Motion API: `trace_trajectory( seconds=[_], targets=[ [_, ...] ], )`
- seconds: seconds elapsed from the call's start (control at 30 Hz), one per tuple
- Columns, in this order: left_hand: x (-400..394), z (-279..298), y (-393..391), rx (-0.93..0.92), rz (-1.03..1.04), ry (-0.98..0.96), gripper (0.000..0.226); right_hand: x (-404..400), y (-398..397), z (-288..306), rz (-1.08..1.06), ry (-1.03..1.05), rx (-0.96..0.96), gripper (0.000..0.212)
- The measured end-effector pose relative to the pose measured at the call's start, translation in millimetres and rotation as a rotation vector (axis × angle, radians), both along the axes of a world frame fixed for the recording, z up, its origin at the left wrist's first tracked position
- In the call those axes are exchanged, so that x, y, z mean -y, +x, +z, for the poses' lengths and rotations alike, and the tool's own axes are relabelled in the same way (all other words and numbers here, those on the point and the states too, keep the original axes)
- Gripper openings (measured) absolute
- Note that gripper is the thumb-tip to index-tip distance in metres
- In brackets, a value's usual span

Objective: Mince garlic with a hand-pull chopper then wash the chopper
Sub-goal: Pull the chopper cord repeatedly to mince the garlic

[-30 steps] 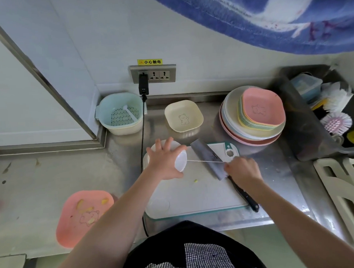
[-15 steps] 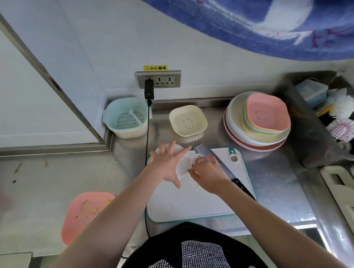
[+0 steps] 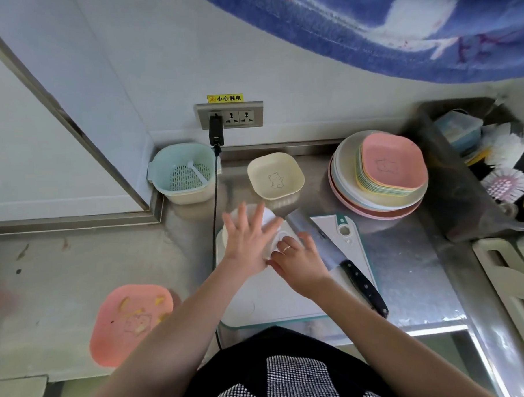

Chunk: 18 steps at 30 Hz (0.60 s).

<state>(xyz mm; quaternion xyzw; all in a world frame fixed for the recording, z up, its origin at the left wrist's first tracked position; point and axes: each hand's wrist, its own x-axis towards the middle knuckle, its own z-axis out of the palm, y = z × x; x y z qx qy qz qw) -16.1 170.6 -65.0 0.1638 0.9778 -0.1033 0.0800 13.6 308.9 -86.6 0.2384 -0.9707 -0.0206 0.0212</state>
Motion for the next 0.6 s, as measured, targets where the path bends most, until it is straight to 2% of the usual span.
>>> trace_trajectory(
  seconds=[0.1, 0.2, 0.33, 0.6],
  targets=[
    [4, 0, -3, 0.031, -0.031, 0.000, 0.098, -1, 3, -8, 0.028, -0.003, 0.023, 0.014],
    [6, 5, -14, 0.104, 0.002, 0.031, 0.112, -2, -1, -2, 0.010, -0.063, 0.082, 0.037],
    [13, 7, -24, 0.414, 0.098, 0.160, 0.138, -10, -8, 0, 0.105, -0.203, 0.068, 0.032],
    [8, 10, -25, 0.431, 0.062, 0.131, 0.114, -13, -13, -6, 0.234, -0.155, 0.085, 0.037]
  ],
)
